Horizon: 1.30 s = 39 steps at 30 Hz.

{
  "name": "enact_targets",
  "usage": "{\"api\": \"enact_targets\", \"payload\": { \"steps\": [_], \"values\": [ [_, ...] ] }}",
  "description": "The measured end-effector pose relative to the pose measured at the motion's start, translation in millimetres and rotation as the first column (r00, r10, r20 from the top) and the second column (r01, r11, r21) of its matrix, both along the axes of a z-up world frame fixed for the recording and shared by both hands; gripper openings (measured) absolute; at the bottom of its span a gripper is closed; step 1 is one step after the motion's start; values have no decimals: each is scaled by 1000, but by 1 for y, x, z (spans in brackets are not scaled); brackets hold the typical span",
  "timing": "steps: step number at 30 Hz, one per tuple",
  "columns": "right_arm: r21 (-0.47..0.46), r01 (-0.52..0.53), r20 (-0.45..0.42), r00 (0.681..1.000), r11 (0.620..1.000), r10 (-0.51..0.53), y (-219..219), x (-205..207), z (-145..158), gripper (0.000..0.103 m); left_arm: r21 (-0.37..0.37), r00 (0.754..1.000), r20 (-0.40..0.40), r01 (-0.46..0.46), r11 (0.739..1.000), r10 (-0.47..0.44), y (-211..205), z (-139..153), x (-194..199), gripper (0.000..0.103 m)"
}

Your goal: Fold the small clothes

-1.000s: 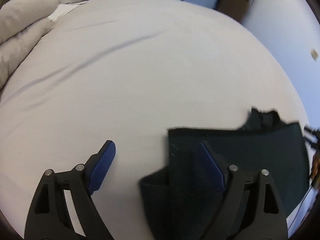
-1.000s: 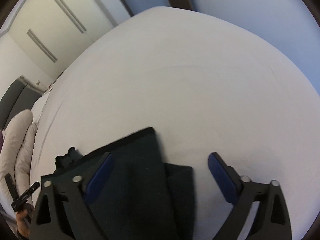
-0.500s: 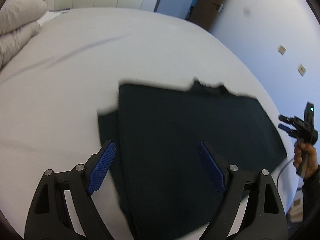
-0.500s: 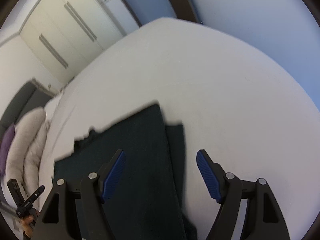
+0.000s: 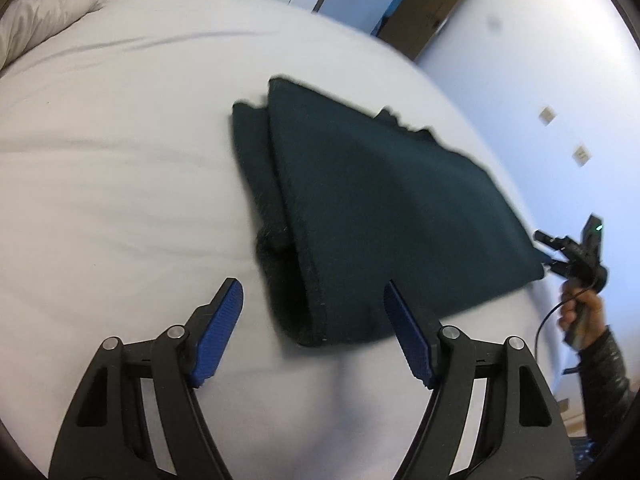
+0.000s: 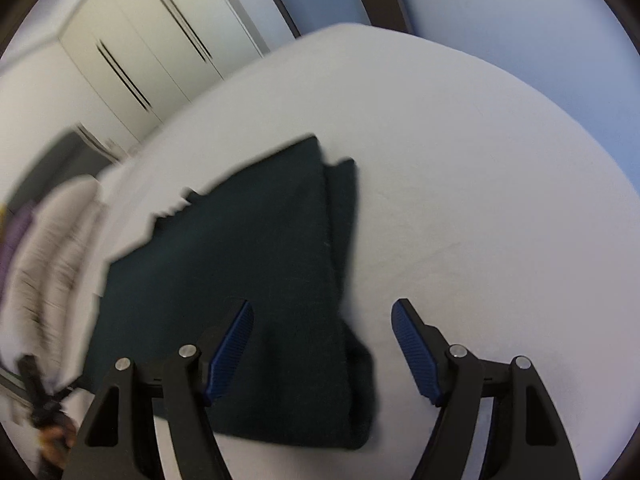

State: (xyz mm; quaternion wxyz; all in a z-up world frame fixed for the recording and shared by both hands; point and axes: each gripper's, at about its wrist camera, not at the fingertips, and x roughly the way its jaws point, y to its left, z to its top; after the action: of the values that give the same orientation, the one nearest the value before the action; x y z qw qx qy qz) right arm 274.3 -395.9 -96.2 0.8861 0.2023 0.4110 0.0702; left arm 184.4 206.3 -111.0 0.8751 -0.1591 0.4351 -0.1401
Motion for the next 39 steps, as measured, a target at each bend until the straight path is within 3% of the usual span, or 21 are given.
{"api": "enact_targets", "payload": {
  "steps": [3, 5, 7, 10, 14, 17, 24, 26, 29, 31, 33, 36, 39],
  "values": [
    [57, 2, 36, 999, 998, -5, -6, -7, 9, 75, 19, 999, 12, 32, 999, -32, -5, 6, -3, 67],
    [72, 2, 21, 1000, 997, -4, -6, -5, 7, 75, 29, 998, 3, 60, 998, -60, -11, 5, 0, 45],
    [68, 2, -2, 1000, 998, -1, -4, -2, 3, 75, 38, 998, -12, 67, 997, -66, -17, 0, 8, 31],
    [83, 7, -29, 1000, 997, -4, -4, 0, -7, 75, 30, 998, -34, 50, 998, -49, -18, -10, 13, 21],
    [227, 46, -24, 999, 973, -42, -25, -4, -18, 71, 39, 998, -29, 51, 998, -50, -17, -18, 25, 12],
    [252, 70, -41, 997, 965, -62, -37, -5, -22, 59, 55, 998, -23, 62, 997, -60, -19, -20, 27, 10],
    [210, -37, -50, 998, 977, 49, -22, 2, -21, 58, 84, 997, -45, 60, 995, -56, -22, -19, 32, 10],
    [191, -41, -52, 997, 981, 52, -18, 5, -21, 54, 76, 997, -60, 62, 995, -57, -22, -20, 36, 10],
    [145, -62, -84, 994, 988, 75, -9, 9, -22, 39, 92, 996, -50, 77, 993, -73, -24, -19, 35, 9],
    [109, -82, -92, 991, 991, 92, -4, 10, -22, 24, 113, 995, -45, 96, 989, -92, -28, -20, 33, 6],
    [70, -92, -100, 990, 993, 99, 0, 9, -22, 17, 157, 992, -37, 124, 980, -120, -34, -21, 29, 5],
    [11, -93, -103, 990, 996, 93, 6, 6, -20, 14, 219, 989, -30, 149, 964, -146, -41, -22, 22, 4],
    [-19, -91, -99, 991, 996, 89, 8, 2, -19, 13, 215, 989, -28, 151, 965, -148, -36, -25, 15, 4]
  ]
}}
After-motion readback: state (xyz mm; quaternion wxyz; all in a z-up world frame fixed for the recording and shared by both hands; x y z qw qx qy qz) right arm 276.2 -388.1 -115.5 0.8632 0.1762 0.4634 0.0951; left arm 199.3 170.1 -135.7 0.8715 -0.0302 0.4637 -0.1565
